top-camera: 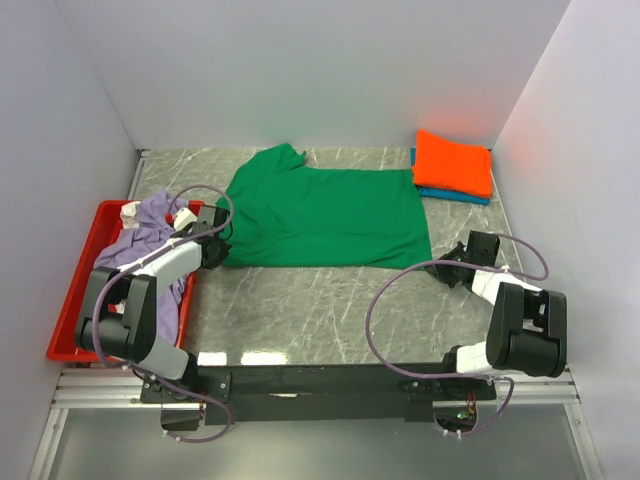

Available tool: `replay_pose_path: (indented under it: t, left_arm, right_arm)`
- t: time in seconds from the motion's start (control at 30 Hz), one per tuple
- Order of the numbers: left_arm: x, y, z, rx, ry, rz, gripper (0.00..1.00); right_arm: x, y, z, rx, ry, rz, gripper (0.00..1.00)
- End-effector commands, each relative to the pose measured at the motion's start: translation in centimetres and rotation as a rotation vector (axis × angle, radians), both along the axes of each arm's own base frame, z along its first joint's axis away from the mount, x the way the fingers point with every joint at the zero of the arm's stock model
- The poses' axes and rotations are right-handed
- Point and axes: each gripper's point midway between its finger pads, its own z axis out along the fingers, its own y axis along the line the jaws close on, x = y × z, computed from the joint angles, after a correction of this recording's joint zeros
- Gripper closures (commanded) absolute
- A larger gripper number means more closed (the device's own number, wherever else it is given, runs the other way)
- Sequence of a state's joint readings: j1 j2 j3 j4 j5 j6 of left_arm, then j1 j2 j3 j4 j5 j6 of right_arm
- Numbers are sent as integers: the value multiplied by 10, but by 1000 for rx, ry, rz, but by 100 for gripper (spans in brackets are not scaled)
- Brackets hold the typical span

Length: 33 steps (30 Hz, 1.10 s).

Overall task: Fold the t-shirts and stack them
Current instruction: Fold the tshirt

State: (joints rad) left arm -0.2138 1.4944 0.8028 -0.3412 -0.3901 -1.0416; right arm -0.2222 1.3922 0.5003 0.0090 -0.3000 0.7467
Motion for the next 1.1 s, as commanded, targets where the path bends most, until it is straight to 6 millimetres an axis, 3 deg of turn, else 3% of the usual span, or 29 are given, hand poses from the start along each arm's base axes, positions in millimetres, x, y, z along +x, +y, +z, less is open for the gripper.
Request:
replay_pose_path:
  t: [0.0, 0.43, 0.83, 1.07]
  left_arm:
    - [8, -1, 18, -4, -55, 7, 99]
    - [-3, 3, 25, 0, -41, 23, 99]
    - [-27, 2, 26, -34, -47, 19, 99]
    - [-54, -4, 25, -35, -49, 27, 99]
  right_arm:
    - [7, -5, 6, -29, -16, -10, 100]
    - [-5, -42, 22, -103, -15, -77, 100]
    - [-29, -44, 20, -75, 0, -102, 100]
    - [-52, -43, 25, -96, 28, -135, 100]
